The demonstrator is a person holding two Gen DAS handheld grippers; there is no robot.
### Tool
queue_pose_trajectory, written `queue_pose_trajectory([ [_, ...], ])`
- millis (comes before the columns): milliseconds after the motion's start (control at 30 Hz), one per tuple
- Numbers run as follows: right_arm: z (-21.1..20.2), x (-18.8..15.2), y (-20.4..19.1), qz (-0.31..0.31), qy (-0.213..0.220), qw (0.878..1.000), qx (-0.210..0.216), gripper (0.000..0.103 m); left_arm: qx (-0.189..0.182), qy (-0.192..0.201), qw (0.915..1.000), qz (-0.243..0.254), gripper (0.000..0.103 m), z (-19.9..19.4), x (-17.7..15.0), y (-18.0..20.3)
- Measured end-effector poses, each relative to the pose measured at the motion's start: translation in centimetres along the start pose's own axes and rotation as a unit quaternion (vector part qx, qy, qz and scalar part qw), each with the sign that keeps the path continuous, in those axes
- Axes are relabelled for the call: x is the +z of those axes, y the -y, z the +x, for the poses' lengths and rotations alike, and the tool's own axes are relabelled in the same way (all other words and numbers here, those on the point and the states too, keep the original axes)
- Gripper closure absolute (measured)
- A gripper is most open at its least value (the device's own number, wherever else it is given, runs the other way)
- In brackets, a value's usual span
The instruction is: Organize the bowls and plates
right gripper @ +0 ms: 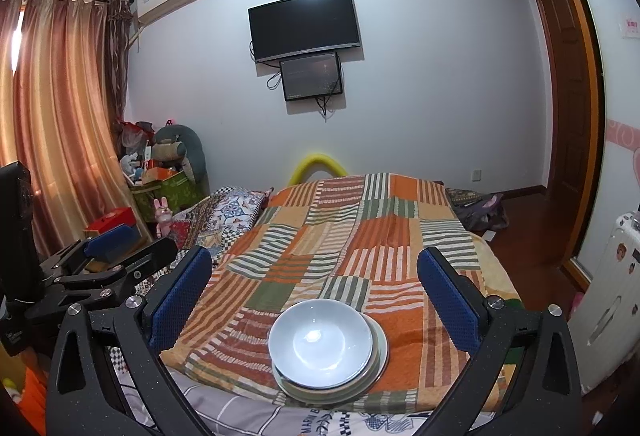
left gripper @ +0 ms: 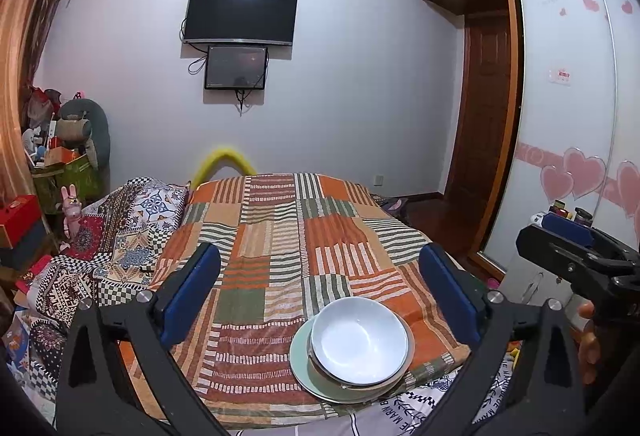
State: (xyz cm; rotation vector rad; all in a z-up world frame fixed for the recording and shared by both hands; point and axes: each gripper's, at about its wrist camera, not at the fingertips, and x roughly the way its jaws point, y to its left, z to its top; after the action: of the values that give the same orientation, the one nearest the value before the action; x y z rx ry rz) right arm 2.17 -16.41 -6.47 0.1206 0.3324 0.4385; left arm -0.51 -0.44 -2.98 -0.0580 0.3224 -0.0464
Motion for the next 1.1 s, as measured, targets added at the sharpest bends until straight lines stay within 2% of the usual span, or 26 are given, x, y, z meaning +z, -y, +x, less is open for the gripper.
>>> queue_pose_trajectory([
  [1100, -0.2, -0.2, -0.3, -0.002, 0.002, 1.000, 0.002, 0.001, 0.000, 0.005, 0.9999, 0.012, 0.001, -0.2, -0.1, 1.1],
])
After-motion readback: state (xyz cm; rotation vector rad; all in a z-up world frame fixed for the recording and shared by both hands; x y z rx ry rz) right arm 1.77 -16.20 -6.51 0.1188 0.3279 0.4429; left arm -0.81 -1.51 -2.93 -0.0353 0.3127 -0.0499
